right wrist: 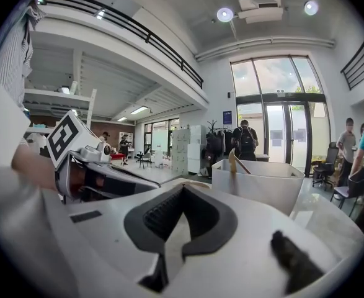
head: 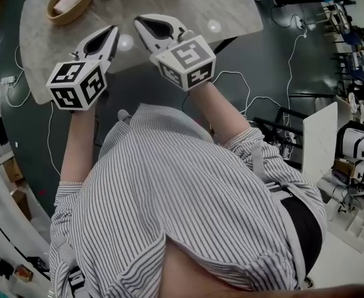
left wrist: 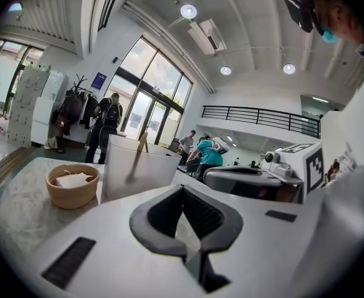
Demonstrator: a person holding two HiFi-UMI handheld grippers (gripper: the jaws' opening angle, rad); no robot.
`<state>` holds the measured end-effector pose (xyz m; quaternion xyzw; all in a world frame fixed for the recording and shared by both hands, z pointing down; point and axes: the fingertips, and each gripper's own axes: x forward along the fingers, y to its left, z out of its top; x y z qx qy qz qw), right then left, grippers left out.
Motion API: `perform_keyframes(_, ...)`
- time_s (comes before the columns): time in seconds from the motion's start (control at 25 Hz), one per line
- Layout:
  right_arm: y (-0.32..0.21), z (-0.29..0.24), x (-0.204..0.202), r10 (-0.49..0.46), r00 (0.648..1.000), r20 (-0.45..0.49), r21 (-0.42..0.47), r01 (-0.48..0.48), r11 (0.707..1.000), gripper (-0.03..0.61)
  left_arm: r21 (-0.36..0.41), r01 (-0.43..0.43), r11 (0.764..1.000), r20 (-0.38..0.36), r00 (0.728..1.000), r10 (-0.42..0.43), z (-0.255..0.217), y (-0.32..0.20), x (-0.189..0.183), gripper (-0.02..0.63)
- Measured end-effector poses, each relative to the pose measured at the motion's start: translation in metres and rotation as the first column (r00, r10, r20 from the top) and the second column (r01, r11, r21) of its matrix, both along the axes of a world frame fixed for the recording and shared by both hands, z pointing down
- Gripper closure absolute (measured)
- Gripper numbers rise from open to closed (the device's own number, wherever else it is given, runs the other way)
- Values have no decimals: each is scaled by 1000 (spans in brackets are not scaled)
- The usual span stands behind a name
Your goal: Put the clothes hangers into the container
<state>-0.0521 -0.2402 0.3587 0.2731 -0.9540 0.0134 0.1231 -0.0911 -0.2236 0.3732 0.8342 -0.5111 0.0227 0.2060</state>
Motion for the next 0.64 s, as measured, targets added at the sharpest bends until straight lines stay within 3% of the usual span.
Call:
perform_keyframes(0.32,-6,1,11,-55,998,-28,-24,54,998,565,-22,-23,999,2,1000,23,10,4,5,603)
perform_keyframes(0.64,-13,2,11,-69,995,-73,15,70,997,565,-1,-37,999,-2,999,37,7,-5,11,603)
